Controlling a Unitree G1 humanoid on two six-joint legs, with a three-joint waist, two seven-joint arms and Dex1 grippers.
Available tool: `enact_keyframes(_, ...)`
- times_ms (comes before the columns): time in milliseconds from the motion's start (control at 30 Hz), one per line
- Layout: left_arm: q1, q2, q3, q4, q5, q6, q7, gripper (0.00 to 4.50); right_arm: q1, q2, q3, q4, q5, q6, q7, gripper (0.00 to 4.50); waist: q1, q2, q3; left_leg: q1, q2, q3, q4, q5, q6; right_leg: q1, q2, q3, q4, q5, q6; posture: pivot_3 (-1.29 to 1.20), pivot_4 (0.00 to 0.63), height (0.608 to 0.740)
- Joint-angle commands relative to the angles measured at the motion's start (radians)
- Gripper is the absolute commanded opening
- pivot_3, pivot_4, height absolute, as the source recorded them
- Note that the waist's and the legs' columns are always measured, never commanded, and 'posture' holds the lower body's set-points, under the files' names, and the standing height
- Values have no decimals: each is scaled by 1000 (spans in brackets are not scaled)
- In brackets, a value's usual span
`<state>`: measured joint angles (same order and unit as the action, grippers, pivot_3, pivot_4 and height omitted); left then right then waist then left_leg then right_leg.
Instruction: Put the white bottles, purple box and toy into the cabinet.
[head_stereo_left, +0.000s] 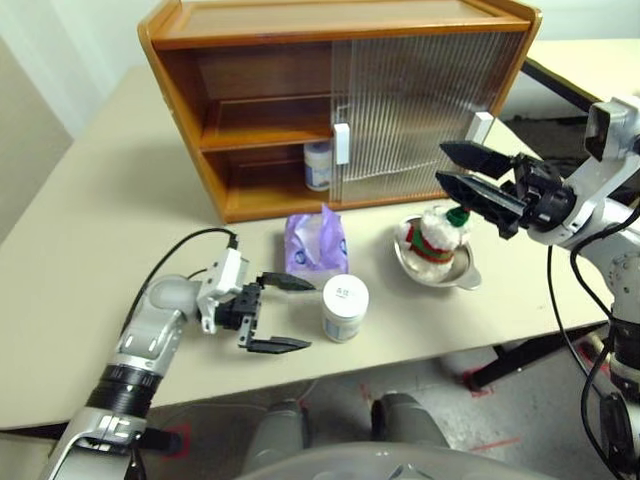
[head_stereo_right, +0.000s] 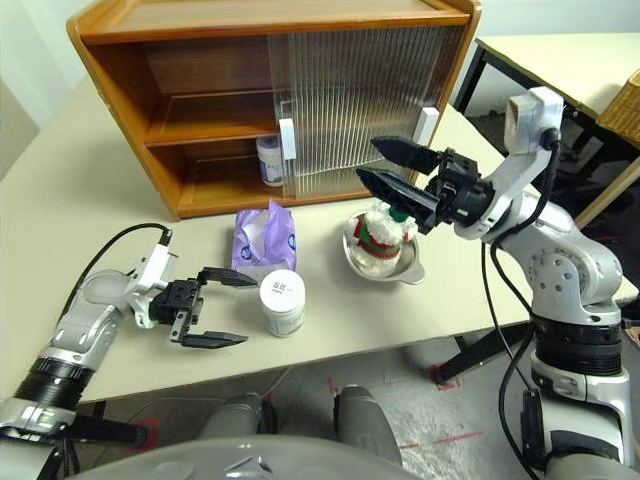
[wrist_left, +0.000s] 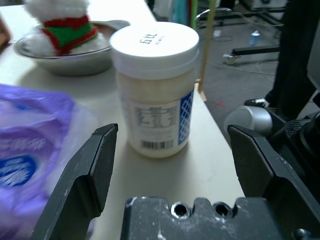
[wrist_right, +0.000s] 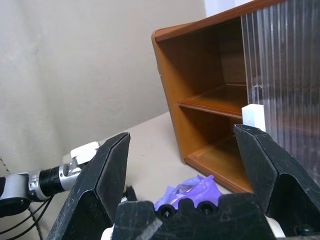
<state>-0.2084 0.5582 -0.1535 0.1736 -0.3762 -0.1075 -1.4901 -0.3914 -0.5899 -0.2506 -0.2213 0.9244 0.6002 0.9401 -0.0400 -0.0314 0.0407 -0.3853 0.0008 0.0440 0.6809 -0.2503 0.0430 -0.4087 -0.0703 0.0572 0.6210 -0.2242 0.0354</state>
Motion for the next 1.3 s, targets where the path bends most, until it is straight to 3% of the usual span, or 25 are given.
enact_keyframes(33, -32, -20, -20, 33, 21, -18, 4, 4452, 12, -14, -17, -33, 14, 15, -13, 4500, -1, 0, 0, 0, 0, 0, 0, 0, 0, 0, 0, 0, 0, 0, 1, -90, 0, 740)
enact_keyframes(900, -61, -129, -69, 151, 48, -71, 20, 4452, 44, -31, -36, -65, 36, 19, -46, 4500, -29, 2, -1, 0, 0, 1, 0, 1, 1, 1, 1, 1, -1, 0, 3, -121, 0, 740)
enact_keyframes(1000, -60, -126, -66, 148, 47, -55, 26, 3932, 45, -28, -35, -66, 35, 18, -47, 4500, -30, 2, -1, 0, 0, 1, 0, 1, 1, 1, 1, 1, -1, 0, 3, -118, 0, 740)
enact_keyframes(1067, -61, -123, -63, 134, 43, -44, 31, 3202, 46, -27, -35, -63, 33, 15, -45, 4500, -30, 2, -1, 0, 0, 1, 0, 1, 1, 1, 1, 1, -1, 0, 3, -117, 0, 740)
enact_keyframes(1100, -62, -122, -62, 129, 41, -39, 33, 3047, 46, -27, -34, -62, 32, 14, -45, 4500, -30, 2, -1, 0, 0, 1, 0, 1, 1, 1, 1, 1, -1, 0, 3, -117, 0, 740)
enact_keyframes(1300, -59, -119, -60, 102, 37, -17, 41, 3046, 45, -23, -30, -55, 27, 8, -40, 4500, -29, 2, -1, 0, 0, 0, 0, 1, 1, 0, 1, 1, -1, 0, 3, -111, 0, 740)
